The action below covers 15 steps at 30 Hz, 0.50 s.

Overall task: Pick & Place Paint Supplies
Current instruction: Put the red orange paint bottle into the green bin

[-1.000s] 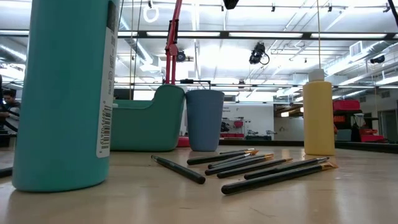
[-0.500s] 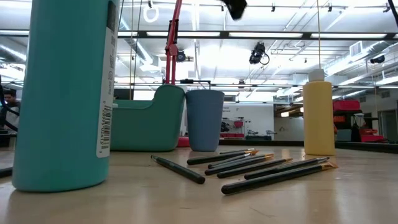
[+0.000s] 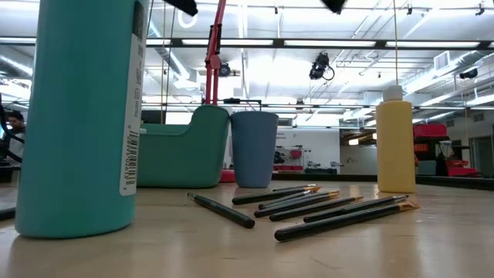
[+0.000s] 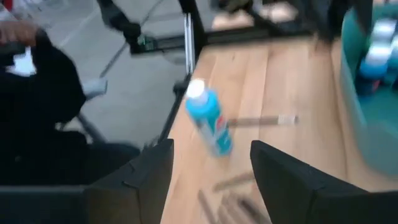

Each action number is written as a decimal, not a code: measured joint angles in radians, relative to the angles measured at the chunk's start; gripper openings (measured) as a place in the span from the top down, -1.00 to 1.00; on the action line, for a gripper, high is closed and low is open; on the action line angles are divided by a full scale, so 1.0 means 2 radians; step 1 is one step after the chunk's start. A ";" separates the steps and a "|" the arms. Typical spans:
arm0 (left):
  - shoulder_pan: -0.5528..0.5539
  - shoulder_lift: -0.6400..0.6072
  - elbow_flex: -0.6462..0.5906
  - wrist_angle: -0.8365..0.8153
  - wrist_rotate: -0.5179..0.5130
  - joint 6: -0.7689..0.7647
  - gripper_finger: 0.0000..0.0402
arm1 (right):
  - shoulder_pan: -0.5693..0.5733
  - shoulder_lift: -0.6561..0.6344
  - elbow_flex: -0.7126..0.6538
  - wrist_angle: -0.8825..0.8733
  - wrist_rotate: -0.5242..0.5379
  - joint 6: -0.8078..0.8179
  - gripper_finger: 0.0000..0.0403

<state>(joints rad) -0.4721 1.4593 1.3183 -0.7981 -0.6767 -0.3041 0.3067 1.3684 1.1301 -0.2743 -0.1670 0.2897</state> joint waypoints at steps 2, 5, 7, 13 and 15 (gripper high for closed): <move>0.000 0.000 0.000 0.001 -0.001 0.001 0.42 | 0.014 -0.016 0.000 -0.028 -0.004 0.026 -0.11; 0.000 -0.001 0.000 0.001 -0.002 0.001 0.42 | 0.033 -0.034 0.000 -0.074 -0.017 0.054 -0.11; 0.000 -0.001 0.000 0.002 -0.004 0.002 0.42 | 0.041 -0.038 0.000 -0.101 -0.018 0.042 -0.11; 0.000 -0.001 0.000 0.005 -0.021 0.003 0.42 | 0.046 -0.024 0.000 -0.108 -0.017 -0.033 -0.11; 0.000 -0.001 0.000 0.004 -0.021 0.003 0.42 | 0.049 -0.018 0.000 -0.104 -0.019 -0.034 -0.11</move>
<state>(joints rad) -0.4717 1.4570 1.3186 -0.7905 -0.7191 -0.2989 0.4055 1.3325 1.1298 -0.4816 -0.2048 0.2220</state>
